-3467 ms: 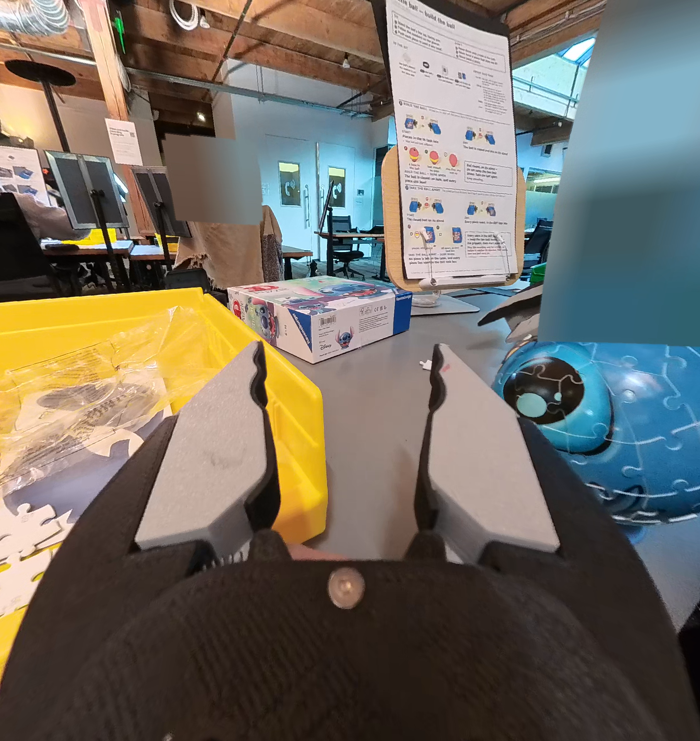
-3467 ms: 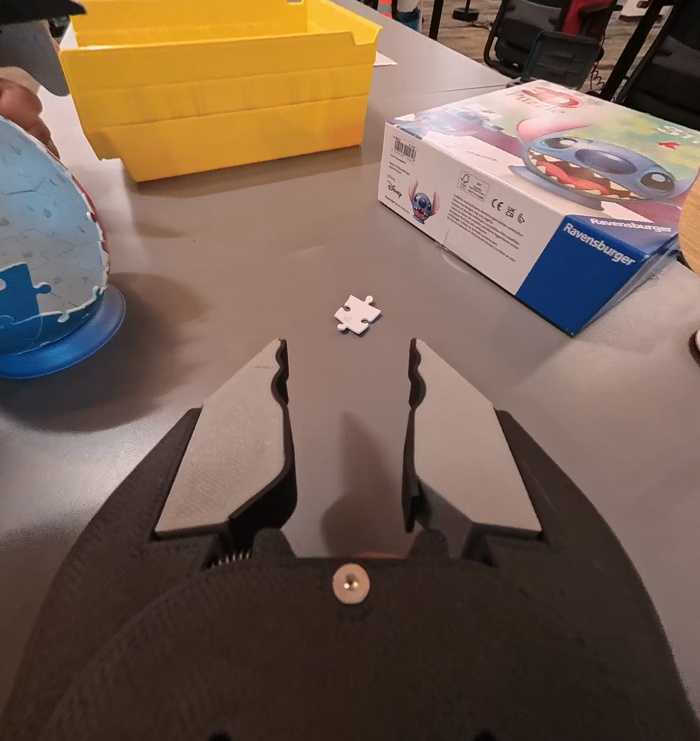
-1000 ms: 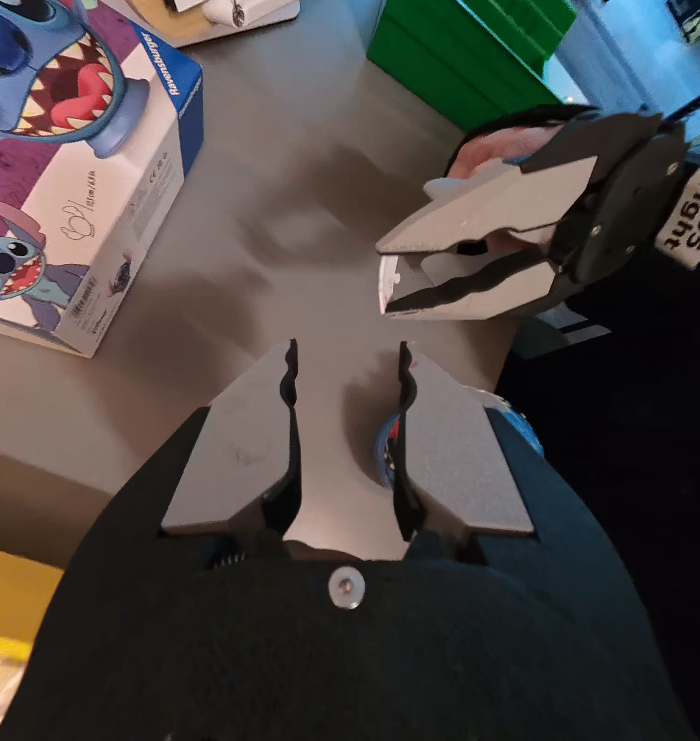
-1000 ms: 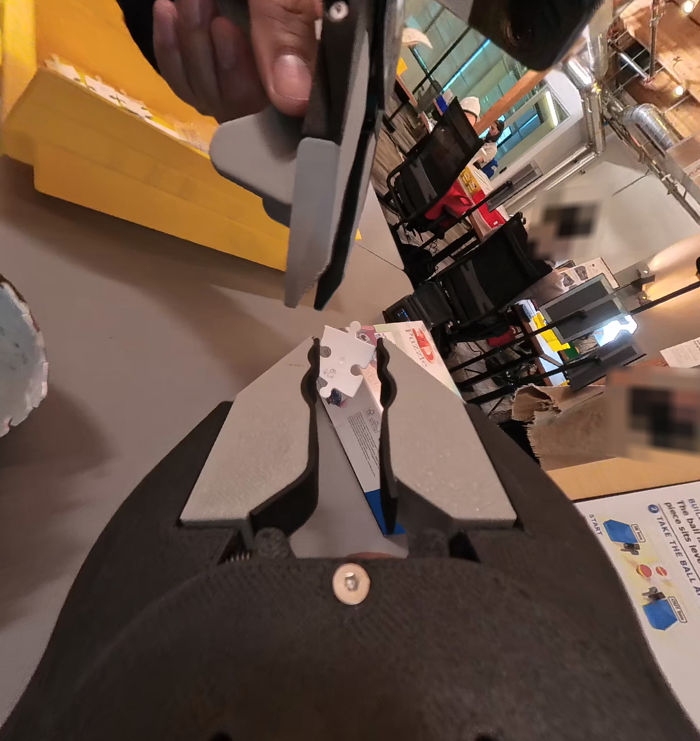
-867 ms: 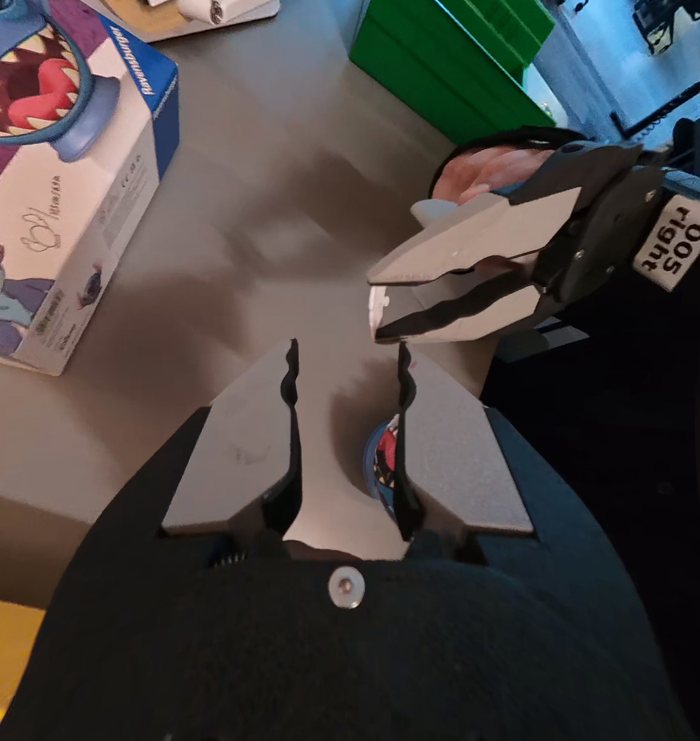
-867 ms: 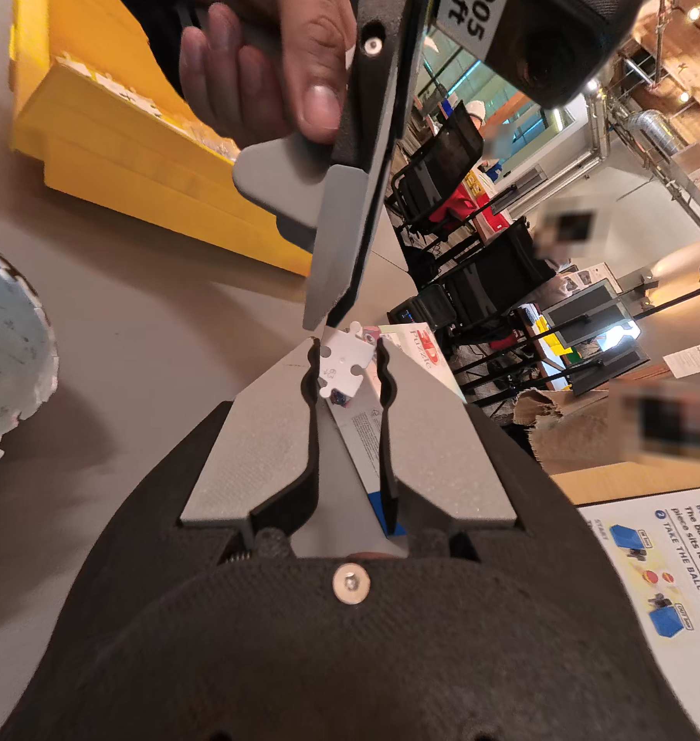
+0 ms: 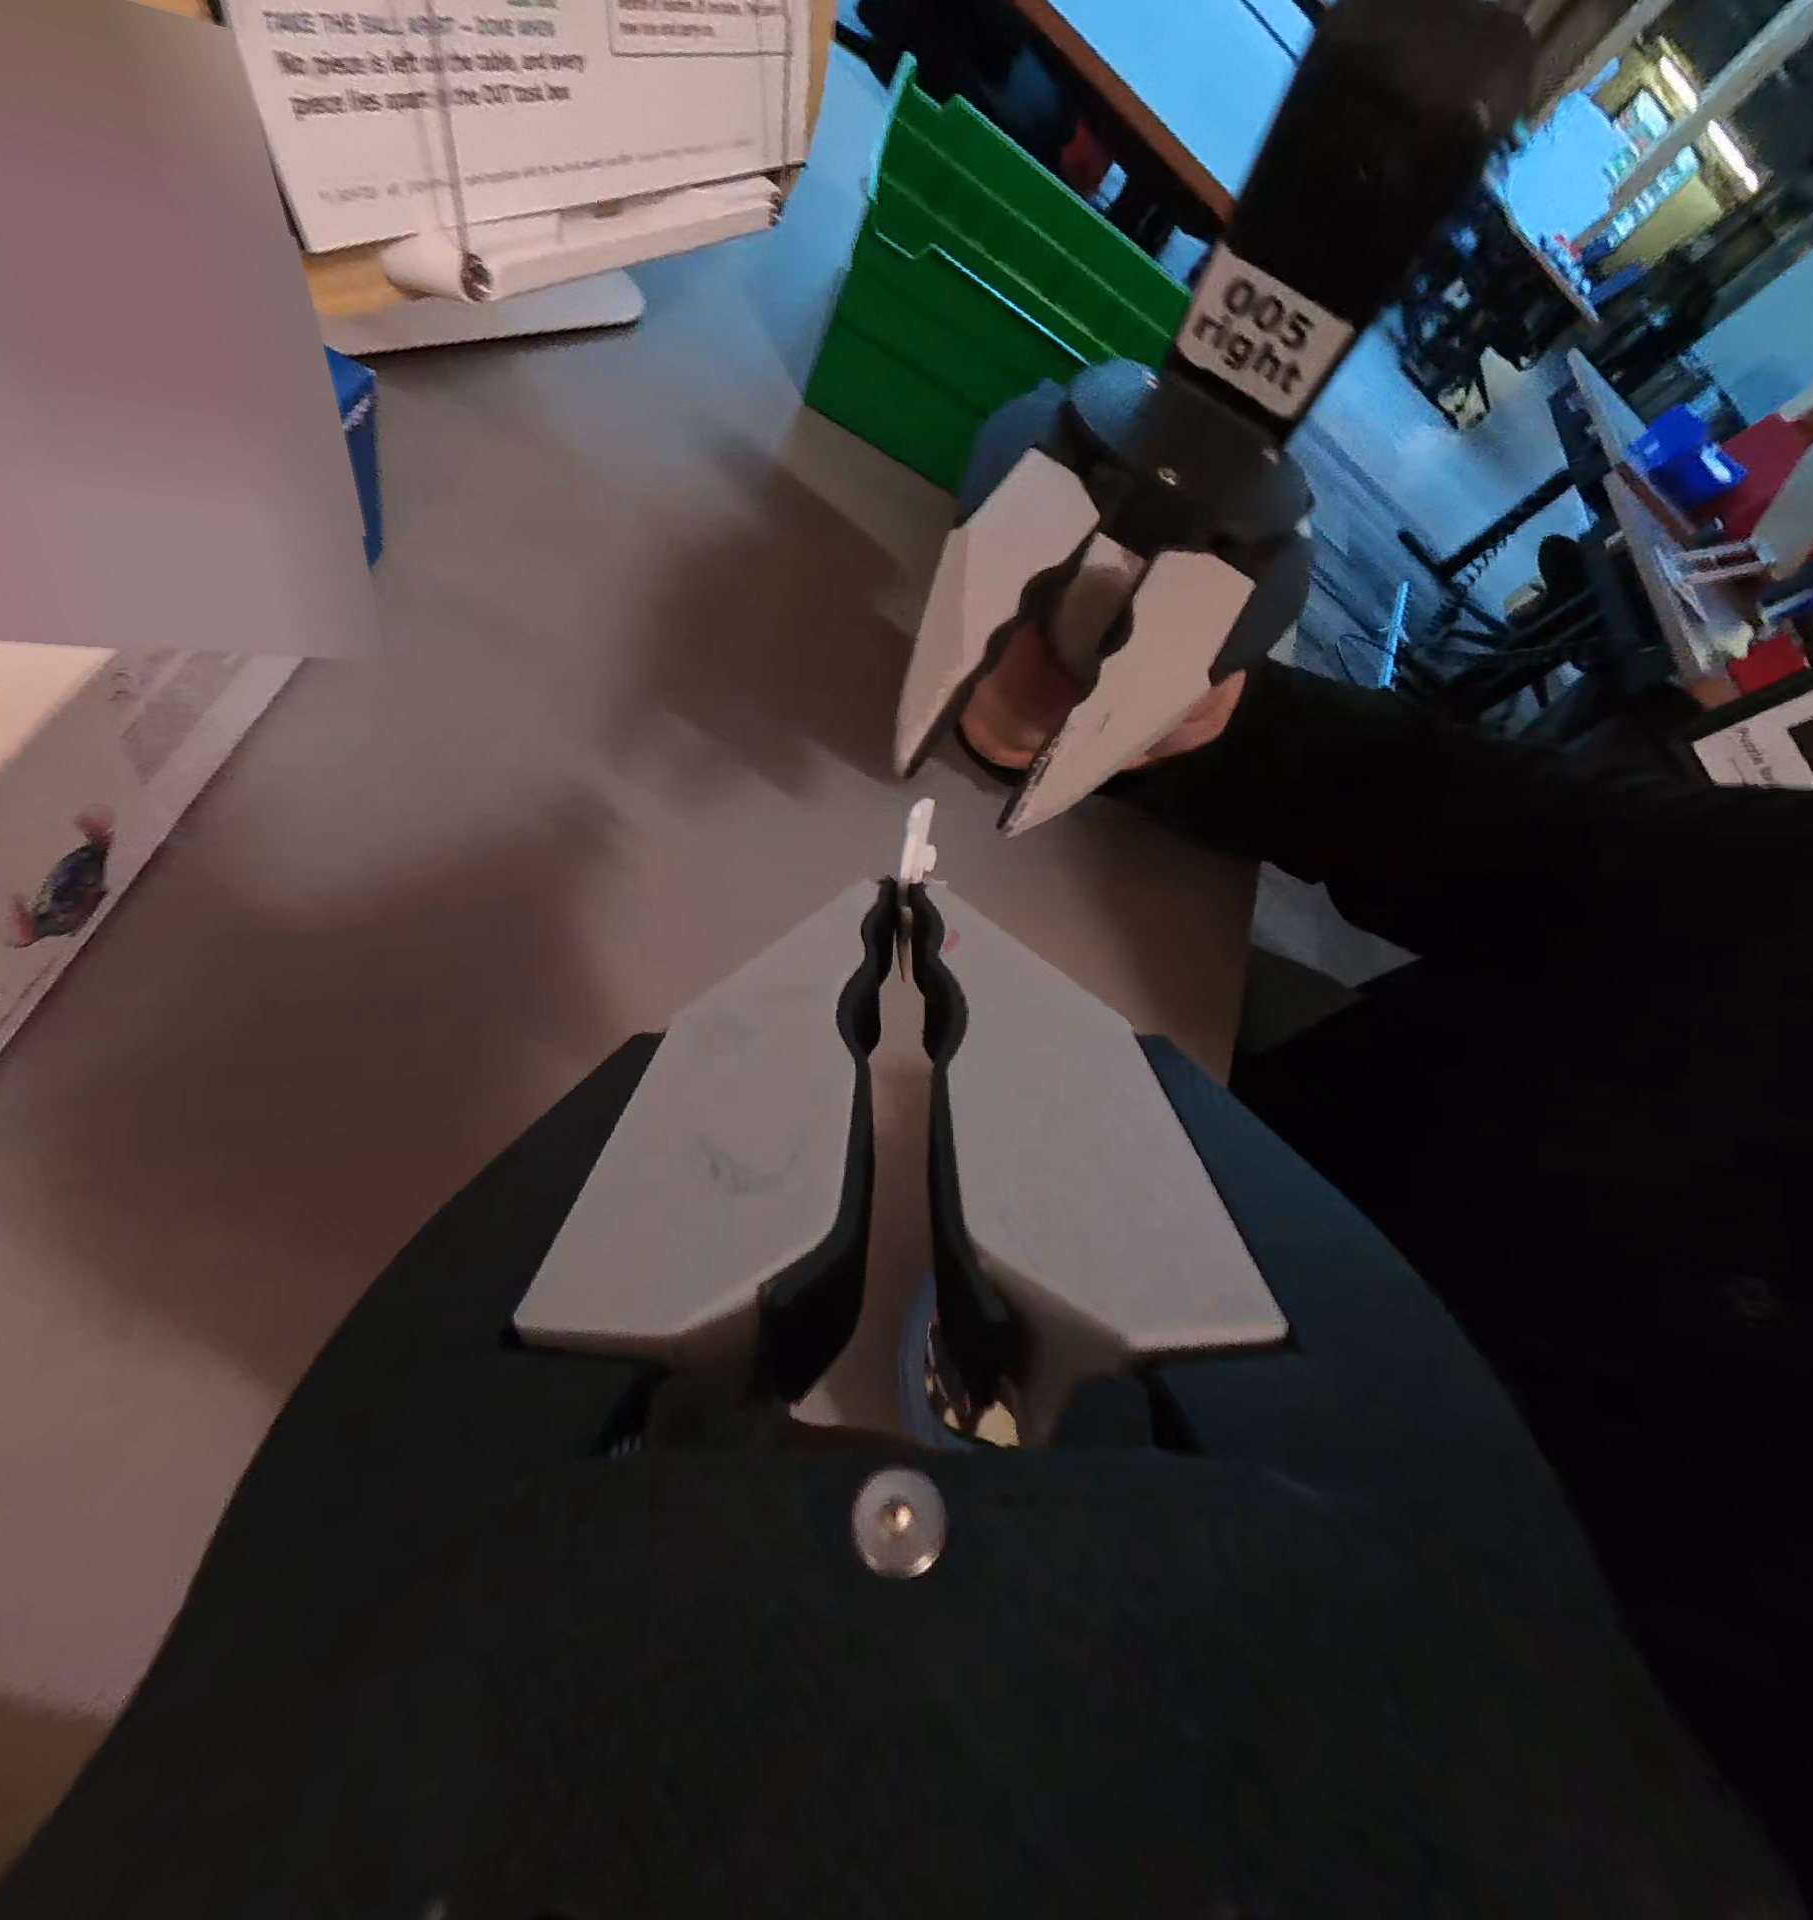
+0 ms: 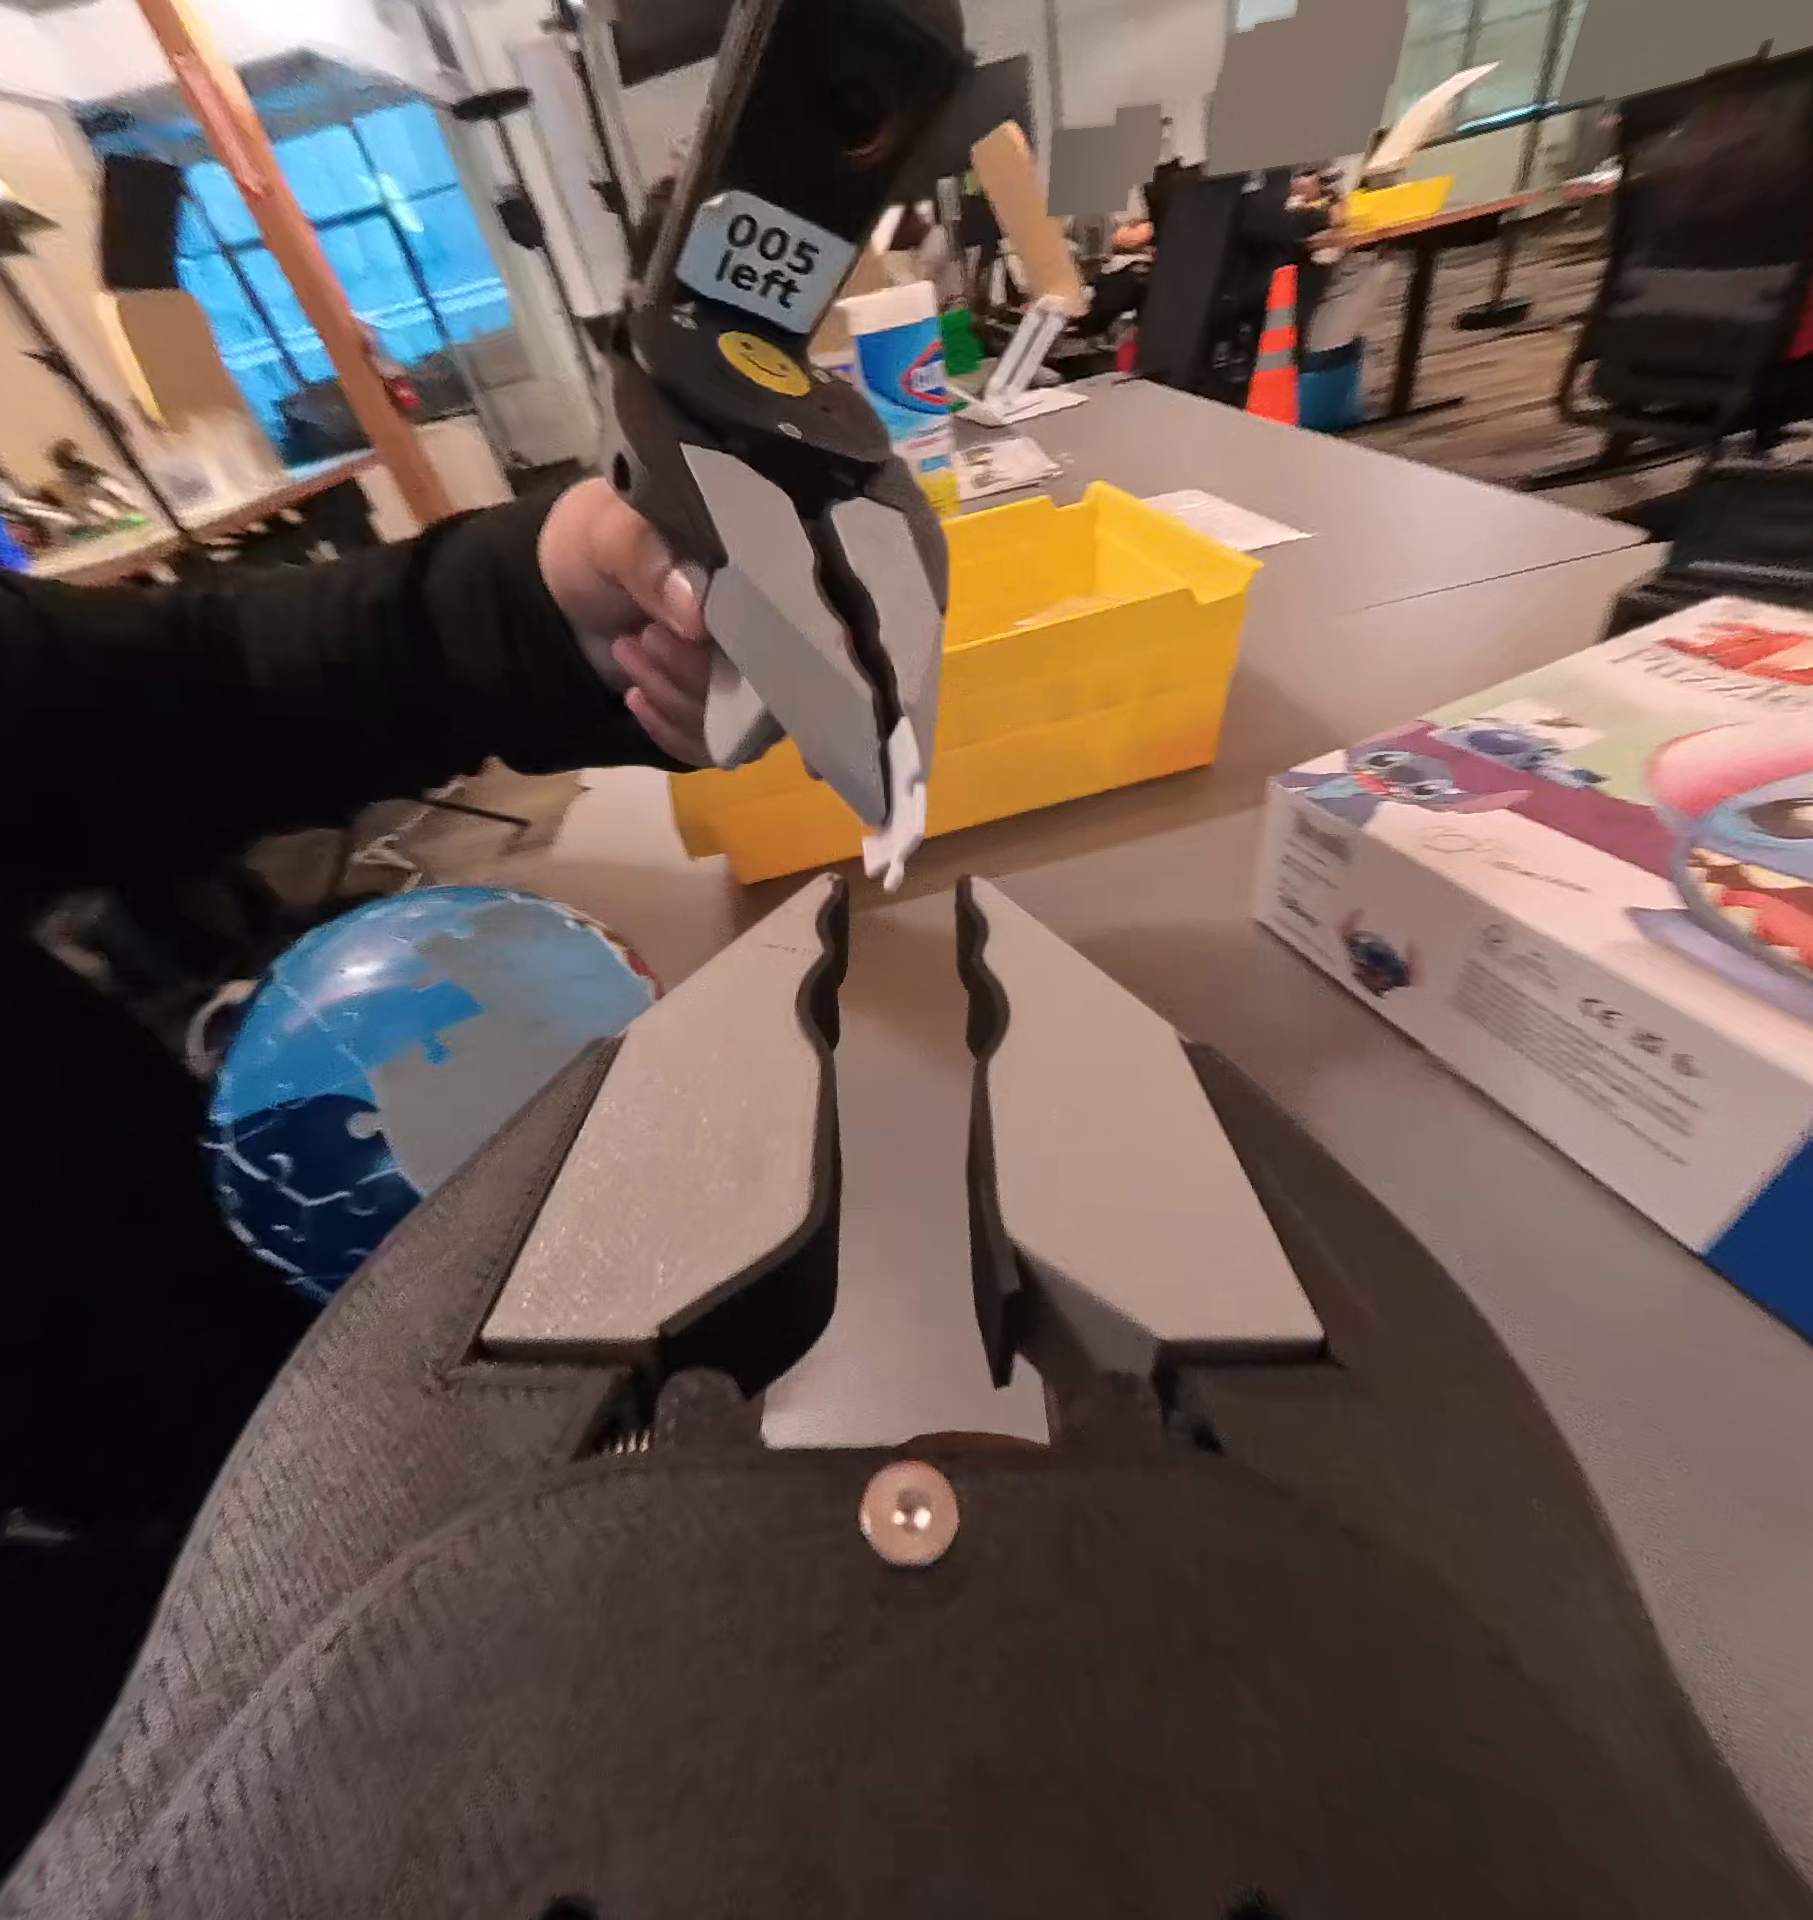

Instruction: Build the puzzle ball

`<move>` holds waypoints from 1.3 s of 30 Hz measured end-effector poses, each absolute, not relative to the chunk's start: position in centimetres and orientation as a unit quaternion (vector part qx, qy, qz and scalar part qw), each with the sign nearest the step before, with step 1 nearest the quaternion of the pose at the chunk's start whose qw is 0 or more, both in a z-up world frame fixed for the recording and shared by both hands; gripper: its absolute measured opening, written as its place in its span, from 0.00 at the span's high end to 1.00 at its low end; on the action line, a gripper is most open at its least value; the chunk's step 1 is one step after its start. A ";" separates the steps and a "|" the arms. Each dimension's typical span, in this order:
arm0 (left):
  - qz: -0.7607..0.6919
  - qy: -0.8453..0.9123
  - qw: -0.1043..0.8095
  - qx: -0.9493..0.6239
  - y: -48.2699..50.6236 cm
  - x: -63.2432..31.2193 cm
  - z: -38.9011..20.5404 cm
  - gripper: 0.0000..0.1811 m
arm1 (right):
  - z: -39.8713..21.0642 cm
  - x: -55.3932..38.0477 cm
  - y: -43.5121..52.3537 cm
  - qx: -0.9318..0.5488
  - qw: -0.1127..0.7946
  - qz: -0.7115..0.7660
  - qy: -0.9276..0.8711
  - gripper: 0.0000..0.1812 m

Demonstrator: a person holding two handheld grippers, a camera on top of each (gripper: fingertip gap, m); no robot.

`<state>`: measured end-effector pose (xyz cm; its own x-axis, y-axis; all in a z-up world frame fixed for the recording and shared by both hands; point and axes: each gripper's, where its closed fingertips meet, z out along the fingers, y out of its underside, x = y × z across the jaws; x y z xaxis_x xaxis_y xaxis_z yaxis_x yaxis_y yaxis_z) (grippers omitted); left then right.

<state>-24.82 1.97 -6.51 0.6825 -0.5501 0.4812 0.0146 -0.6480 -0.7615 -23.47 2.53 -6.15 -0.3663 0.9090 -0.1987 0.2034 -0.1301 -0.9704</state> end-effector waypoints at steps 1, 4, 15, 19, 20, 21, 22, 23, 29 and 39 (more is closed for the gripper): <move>-0.363 0.178 0.386 -0.829 1.8 -24.4 -6.5 1.00 | -6.1 -23.5 2.3 -0.473 0.294 0.586 -0.588 0.90; -0.345 0.216 0.377 -0.832 1.4 -23.4 -6.7 1.00 | -6.3 -23.8 1.7 -0.472 0.281 0.589 -0.593 0.90; -0.275 0.239 0.365 -0.857 -0.8 -23.4 -7.0 0.87 | -8.4 -22.5 0.1 -0.470 0.273 0.608 -0.579 1.00; -0.189 0.224 0.371 -0.881 -1.9 -26.4 -8.1 0.86 | -10.5 -22.1 -1.2 -0.473 0.268 0.596 -0.591 1.00; -0.179 0.219 0.372 -0.884 -2.2 -26.9 -8.3 0.86 | -10.9 -22.1 -1.7 -0.472 0.259 0.598 -0.594 1.00; -0.175 0.213 0.371 -0.887 -2.6 -27.4 -8.4 0.86 | -11.3 -22.2 -2.1 -0.472 0.251 0.599 -0.596 1.00; -0.177 0.206 0.370 -0.889 -2.9 -27.6 -8.4 0.86 | -11.7 -22.2 -2.5 -0.473 0.243 0.600 -0.598 1.00; -0.181 0.201 0.370 -0.889 -3.2 -27.8 -8.4 0.86 | -12.0 -22.3 -2.7 -0.473 0.237 0.602 -0.598 1.00; -0.176 0.180 0.378 -0.891 -4.5 -28.6 -8.7 0.86 | -12.5 -22.4 -3.6 -0.474 0.217 0.616 -0.590 1.00; -0.222 0.157 0.383 -0.883 -3.9 -27.9 -10.0 0.85 | -12.6 -22.7 -3.9 -0.488 0.164 0.646 -0.564 1.00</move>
